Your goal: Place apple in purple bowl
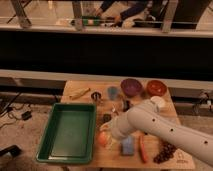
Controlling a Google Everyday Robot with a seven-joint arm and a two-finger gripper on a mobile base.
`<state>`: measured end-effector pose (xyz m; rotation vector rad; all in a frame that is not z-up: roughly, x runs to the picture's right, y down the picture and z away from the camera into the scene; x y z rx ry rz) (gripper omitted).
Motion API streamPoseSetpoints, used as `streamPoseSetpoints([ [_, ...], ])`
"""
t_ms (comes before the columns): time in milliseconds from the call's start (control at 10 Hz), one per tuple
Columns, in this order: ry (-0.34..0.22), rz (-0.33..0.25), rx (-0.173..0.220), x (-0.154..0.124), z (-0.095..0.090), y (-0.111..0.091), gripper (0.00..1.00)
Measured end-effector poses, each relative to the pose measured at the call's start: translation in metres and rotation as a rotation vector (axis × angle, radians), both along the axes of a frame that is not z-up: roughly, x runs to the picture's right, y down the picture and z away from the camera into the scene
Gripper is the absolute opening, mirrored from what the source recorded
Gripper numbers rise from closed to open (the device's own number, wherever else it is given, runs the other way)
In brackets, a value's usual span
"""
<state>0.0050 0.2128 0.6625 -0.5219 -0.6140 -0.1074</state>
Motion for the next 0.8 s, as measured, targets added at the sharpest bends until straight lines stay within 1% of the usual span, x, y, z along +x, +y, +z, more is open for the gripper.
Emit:
streamPoseSetpoints([
  [800,-0.002,-0.002,-0.002,-0.0013,0.0007,0.0008,0.08],
])
